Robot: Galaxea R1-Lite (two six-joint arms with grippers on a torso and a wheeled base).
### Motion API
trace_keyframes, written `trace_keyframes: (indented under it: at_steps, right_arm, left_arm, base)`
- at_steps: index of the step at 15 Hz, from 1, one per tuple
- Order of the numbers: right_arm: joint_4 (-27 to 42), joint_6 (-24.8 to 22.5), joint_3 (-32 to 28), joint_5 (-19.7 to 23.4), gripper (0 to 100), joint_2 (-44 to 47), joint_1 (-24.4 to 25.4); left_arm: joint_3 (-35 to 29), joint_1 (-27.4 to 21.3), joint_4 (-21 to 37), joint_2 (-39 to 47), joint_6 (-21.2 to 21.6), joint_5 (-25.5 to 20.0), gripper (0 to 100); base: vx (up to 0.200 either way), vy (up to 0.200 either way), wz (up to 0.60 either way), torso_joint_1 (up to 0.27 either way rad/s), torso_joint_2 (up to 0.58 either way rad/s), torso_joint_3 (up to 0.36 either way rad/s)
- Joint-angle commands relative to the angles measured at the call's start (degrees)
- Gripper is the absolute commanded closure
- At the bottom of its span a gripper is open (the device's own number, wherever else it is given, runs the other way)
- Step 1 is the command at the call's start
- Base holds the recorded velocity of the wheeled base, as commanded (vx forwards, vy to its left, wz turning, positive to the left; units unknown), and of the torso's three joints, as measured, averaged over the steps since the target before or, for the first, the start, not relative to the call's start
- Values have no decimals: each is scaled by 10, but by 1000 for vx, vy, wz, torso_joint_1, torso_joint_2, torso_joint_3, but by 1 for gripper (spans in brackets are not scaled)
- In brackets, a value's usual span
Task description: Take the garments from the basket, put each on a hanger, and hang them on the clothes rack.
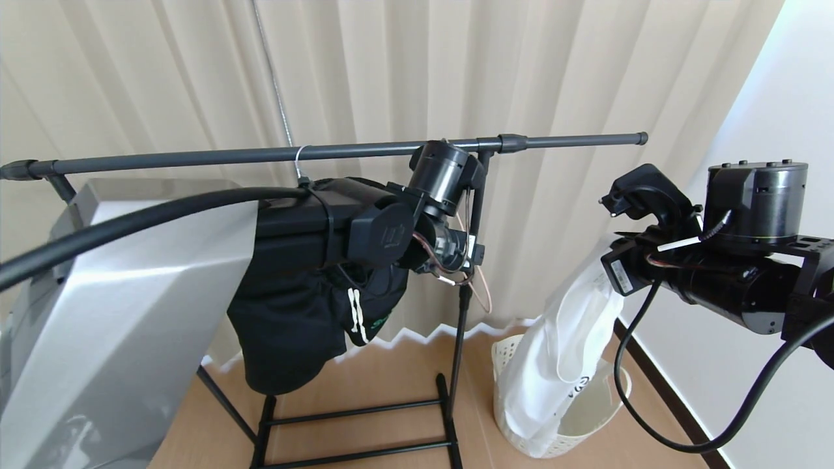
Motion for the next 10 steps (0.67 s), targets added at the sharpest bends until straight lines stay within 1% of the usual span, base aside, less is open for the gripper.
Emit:
trace_keyframes:
  at_steps: [1,3,5,10]
  right_arm:
    - [0,0,2,0,100,0,0]
    - [-1,0,2,0,100,1,0]
    - [-1,0,2,0,100,0,0]
    - [-1,0,2,1,100,-2,1]
  left_arm:
    - [-3,11,-17,30,6,-2,0]
    - [-3,17,-59,43,10,-4,0]
    - [-3,18,-85,45,10,-5,0]
    - [-3,25,-82,61,19,3,0]
  base:
    - [0,0,0,0,0,0]
    - [0,0,0,0,0,0]
    - [0,0,0,0,0,0]
    - [0,0,0,0,0,0]
